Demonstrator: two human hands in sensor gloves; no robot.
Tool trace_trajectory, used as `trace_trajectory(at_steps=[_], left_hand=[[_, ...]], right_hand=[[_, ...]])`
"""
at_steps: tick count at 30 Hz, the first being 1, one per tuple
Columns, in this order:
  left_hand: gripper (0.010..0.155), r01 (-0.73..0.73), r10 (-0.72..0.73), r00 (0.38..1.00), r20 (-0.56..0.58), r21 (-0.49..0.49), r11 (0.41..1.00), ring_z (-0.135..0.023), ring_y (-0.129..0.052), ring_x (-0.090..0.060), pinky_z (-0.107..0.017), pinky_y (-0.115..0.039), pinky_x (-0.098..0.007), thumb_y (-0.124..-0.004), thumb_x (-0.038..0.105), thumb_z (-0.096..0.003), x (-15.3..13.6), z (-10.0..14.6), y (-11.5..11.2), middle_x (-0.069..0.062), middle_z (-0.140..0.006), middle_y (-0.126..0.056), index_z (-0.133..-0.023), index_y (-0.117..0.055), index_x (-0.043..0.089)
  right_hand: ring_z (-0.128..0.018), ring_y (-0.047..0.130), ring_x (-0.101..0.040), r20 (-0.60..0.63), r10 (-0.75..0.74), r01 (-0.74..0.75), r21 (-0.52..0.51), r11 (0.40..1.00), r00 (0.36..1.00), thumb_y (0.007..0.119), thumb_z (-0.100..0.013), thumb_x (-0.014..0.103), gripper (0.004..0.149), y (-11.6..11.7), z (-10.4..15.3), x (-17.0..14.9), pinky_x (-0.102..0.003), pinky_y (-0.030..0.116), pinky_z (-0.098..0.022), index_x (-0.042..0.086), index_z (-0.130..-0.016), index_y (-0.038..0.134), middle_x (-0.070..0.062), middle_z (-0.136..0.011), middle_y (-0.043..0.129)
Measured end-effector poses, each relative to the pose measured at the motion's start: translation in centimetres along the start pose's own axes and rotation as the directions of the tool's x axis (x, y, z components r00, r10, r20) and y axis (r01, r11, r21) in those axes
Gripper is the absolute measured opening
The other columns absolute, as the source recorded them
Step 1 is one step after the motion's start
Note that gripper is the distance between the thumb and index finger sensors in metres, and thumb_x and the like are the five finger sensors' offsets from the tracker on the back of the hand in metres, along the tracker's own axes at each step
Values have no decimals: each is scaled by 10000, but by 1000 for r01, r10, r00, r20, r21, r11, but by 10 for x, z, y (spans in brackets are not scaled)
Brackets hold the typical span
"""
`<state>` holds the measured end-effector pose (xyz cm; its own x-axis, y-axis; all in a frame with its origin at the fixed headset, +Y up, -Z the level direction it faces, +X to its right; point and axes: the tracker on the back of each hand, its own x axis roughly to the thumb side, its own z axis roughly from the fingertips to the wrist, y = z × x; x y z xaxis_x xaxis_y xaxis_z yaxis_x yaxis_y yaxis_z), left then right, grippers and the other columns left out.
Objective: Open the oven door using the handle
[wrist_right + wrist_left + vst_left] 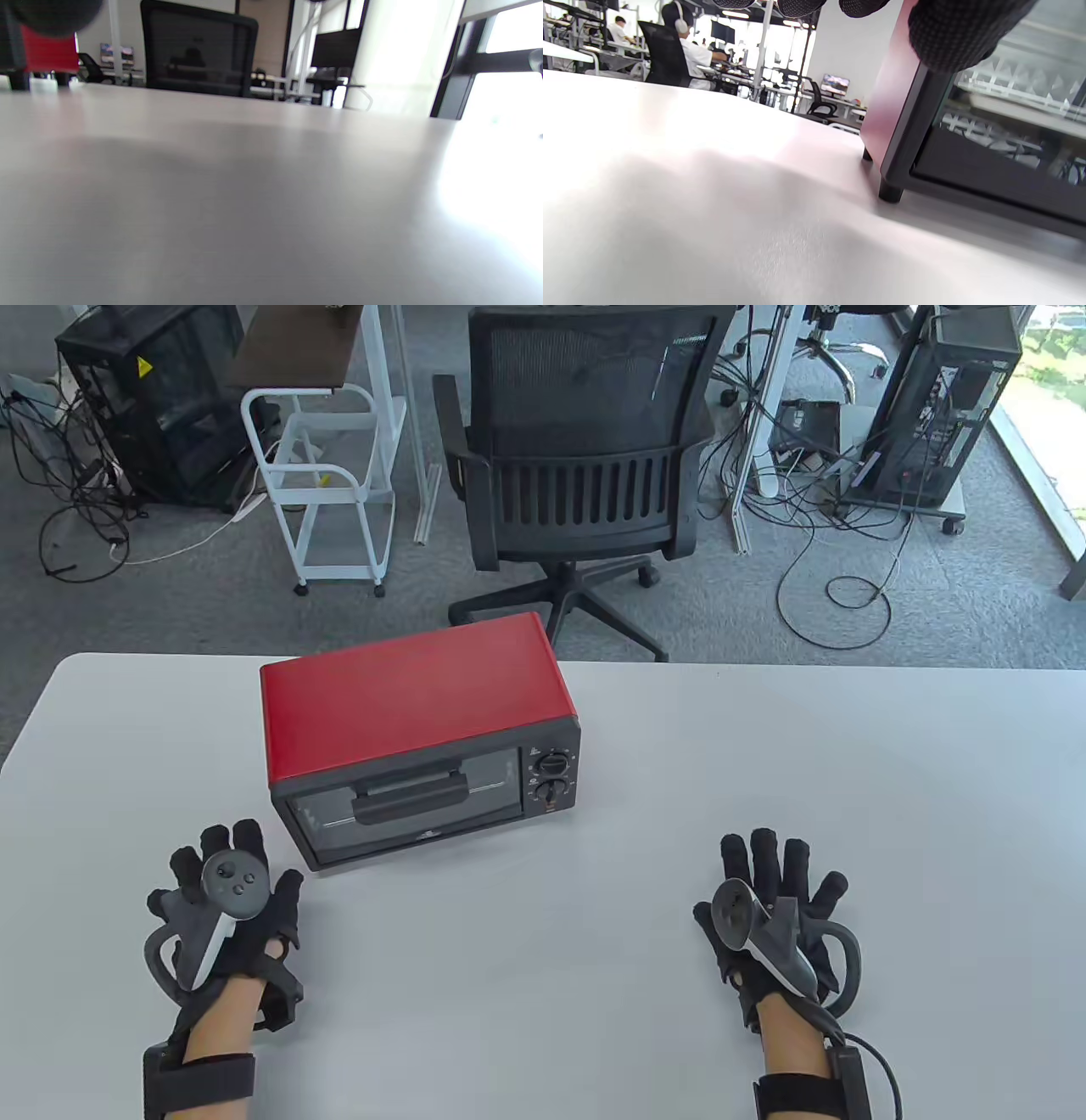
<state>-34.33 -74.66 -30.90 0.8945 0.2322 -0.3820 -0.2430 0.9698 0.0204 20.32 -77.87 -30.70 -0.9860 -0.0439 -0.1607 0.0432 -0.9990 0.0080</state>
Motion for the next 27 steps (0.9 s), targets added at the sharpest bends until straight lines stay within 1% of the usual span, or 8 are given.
trace_trajectory(at_steps=[4, 8, 15, 27], left_hand=[[701, 13, -12, 1000, 6, -26, 1000, -1198, -223, -419, -718, -213, -767, -666, 595, -485, 3, -1, -3, 46, -1231, -223, -1069, -295, 487], [699, 2, -2, 1000, 1, -56, 998, -1198, -223, -419, -719, -221, -765, -664, 596, -484, 3, 0, -2, 45, -1232, -226, -1071, -301, 482], [684, 13, -12, 1000, 10, -69, 998, -1198, -238, -417, -722, -239, -762, -660, 599, -484, 5, 0, -3, 47, -1232, -246, -1064, -316, 490], [680, 17, -17, 1000, 7, -80, 997, -1197, -249, -418, -726, -265, -760, -659, 603, -481, 7, 0, -2, 47, -1232, -258, -1062, -326, 488]], right_hand=[[-1139, 185, -323, 3, -5, 5, 0, 1000, 1000, 595, -413, 743, 836, 0, -1, 1, -699, 250, -720, 437, -1051, 150, 57, -1220, 163], [-1141, 214, -324, -10, -51, 52, 21, 998, 999, 595, -415, 736, 825, 1, -2, -2, -698, 262, -721, 435, -1052, 167, 52, -1224, 192], [-1141, 248, -325, -20, -73, 74, 33, 997, 997, 596, -417, 730, 816, 2, -2, -5, -696, 281, -720, 429, -1054, 186, 50, -1224, 237], [-1141, 271, -326, -14, -92, 93, 47, 995, 996, 597, -417, 727, 814, 4, -2, -4, -695, 290, -721, 426, -1055, 190, 52, -1225, 264]])
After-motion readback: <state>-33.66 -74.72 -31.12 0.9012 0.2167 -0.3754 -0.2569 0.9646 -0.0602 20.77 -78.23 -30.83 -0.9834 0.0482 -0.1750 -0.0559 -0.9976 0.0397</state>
